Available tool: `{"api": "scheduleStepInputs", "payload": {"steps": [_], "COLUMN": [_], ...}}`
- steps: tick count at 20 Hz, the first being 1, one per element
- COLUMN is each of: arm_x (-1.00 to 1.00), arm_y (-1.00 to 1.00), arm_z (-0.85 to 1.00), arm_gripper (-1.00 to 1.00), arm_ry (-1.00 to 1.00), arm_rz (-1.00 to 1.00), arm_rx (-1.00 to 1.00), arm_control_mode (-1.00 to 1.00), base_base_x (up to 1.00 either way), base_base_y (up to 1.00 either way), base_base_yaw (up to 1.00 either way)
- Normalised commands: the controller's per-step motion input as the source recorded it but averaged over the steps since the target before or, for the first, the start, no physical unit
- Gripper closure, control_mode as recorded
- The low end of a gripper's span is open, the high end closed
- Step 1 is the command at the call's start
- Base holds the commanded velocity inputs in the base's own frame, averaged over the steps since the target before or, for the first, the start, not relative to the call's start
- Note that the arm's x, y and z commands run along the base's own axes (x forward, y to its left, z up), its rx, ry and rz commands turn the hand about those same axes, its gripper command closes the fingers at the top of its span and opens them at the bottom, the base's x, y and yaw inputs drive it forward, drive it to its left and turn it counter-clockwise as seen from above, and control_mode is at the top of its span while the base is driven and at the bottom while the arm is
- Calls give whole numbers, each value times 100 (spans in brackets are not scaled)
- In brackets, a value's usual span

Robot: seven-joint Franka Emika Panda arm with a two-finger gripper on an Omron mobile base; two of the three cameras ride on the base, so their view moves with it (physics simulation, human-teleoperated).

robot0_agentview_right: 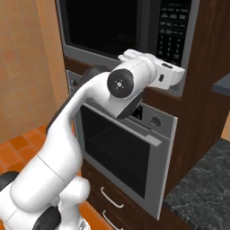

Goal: Pick the cucumber from the sink and place it in the bowl. Then pick the bowl and place it in the microwave. Then close the microwave door and press the start button.

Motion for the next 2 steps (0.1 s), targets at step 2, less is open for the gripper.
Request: {"api": "scheduleStepInputs", "payload": {"steps": [2], "arm_x": [60], "arm_y": [-17], "arm_z": [-8], "arm_gripper": [100], "arm_ry": [0], "arm_rz": [6], "arm_rx": [6], "arm_control_mode": [-100], "base_base_x": [0], "base_base_y": [0], "base_base_yaw": [0]}}
